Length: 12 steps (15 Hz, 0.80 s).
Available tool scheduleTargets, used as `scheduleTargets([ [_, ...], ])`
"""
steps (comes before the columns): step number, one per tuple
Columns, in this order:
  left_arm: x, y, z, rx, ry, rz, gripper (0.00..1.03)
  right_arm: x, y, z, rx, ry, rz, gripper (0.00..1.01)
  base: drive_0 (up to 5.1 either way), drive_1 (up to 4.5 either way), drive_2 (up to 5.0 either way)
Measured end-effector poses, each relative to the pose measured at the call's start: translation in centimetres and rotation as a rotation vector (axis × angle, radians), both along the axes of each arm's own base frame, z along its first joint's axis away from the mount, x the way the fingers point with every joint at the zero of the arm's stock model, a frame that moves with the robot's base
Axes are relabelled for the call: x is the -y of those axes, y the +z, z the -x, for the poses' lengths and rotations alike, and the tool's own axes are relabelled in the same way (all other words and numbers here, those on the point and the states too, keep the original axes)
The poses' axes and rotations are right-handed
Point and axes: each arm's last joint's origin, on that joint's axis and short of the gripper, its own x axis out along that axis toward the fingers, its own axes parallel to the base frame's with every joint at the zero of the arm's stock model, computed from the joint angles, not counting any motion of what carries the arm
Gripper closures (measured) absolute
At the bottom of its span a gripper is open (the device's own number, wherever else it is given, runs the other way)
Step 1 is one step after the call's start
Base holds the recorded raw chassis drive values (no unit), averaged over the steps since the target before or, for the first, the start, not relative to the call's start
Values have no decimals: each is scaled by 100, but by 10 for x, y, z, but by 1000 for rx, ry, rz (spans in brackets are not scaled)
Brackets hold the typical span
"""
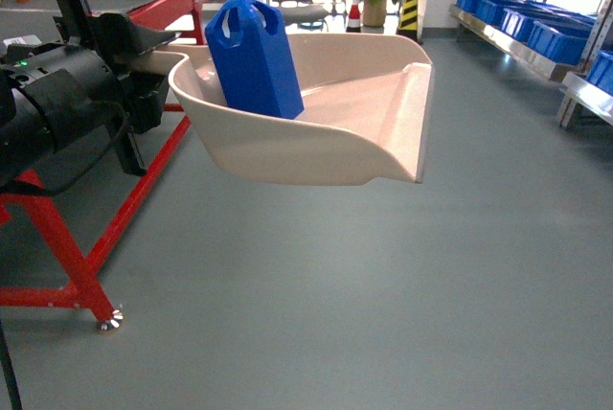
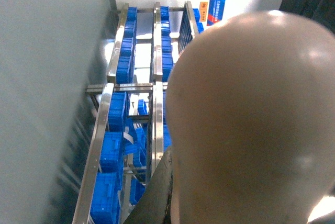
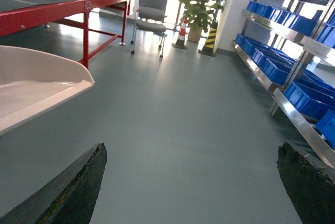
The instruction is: Place part in tray to right shelf
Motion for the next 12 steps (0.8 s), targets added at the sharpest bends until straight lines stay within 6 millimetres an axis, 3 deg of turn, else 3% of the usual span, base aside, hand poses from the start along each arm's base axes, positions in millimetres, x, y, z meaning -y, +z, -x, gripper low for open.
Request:
scheduleTargets([
  [12, 0, 0, 0, 7, 1, 1, 88, 0, 1, 0, 6, 0, 0, 3, 496, -249, -249],
])
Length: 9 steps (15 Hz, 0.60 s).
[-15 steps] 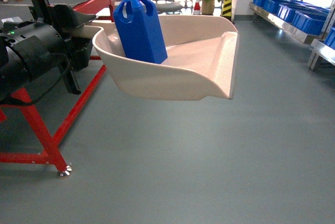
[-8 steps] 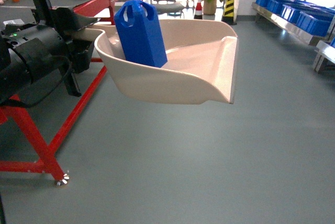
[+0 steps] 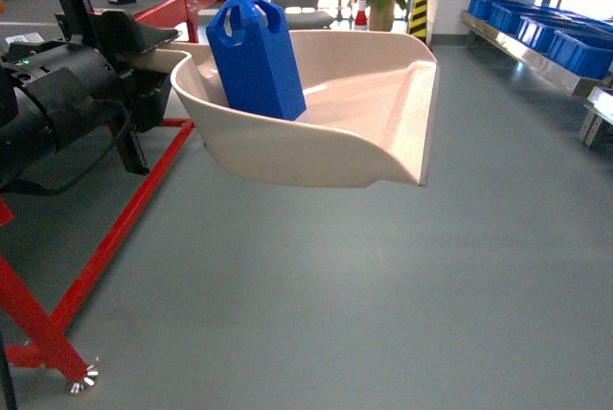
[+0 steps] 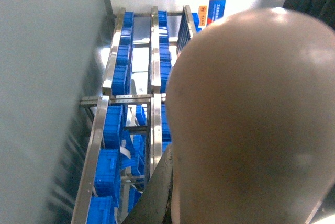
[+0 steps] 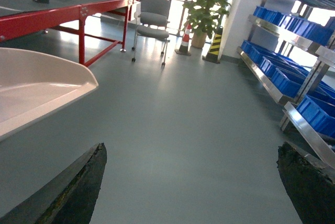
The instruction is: Place part in tray to right shelf
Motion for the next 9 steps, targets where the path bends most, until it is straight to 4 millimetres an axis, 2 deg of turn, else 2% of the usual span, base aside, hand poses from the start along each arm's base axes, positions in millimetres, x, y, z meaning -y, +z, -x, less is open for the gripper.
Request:
scheduleTargets([
  [9, 0, 1, 0, 7, 2, 2, 88, 0, 0, 0, 0, 0, 0, 3, 496, -249, -249],
])
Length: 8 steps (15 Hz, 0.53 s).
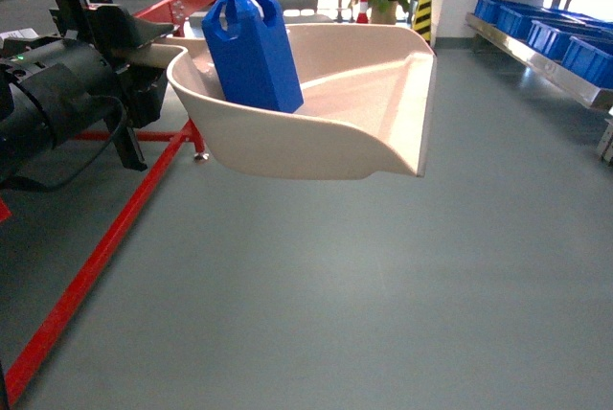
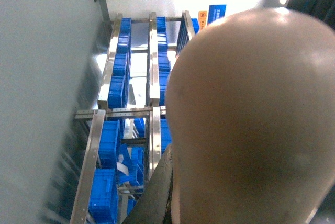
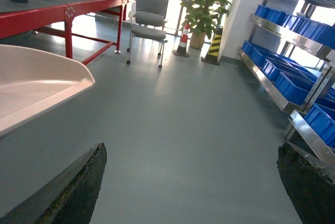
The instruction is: Place part in tray to right shelf
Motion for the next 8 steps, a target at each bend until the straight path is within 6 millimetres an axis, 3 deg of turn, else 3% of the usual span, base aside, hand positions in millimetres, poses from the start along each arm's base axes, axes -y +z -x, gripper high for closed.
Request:
scheduleTargets([
  [8, 0, 0, 0, -1, -2, 0, 88, 0, 0, 0, 3, 0, 0, 3, 496, -249, -249],
])
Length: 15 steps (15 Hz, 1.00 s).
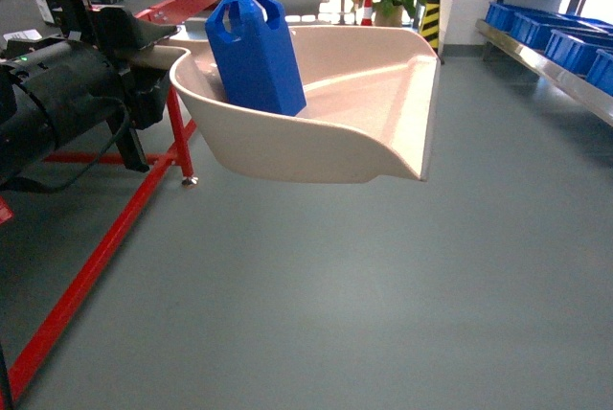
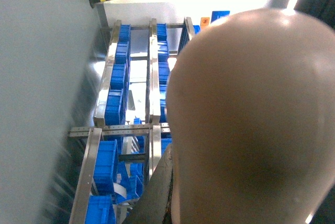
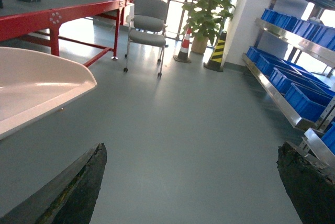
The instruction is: Place part in tray to right shelf
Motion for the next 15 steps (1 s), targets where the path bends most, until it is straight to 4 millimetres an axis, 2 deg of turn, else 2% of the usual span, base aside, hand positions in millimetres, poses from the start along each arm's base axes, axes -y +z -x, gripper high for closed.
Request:
scheduleTargets([
  [3, 0, 0, 0, -3, 1, 0, 88, 0, 0, 0, -5, -1, 1, 3, 496, -249, -249],
  [15, 0, -1, 0, -5, 4, 0, 88, 0, -1, 0, -5, -1, 1, 3, 0, 433, -433],
])
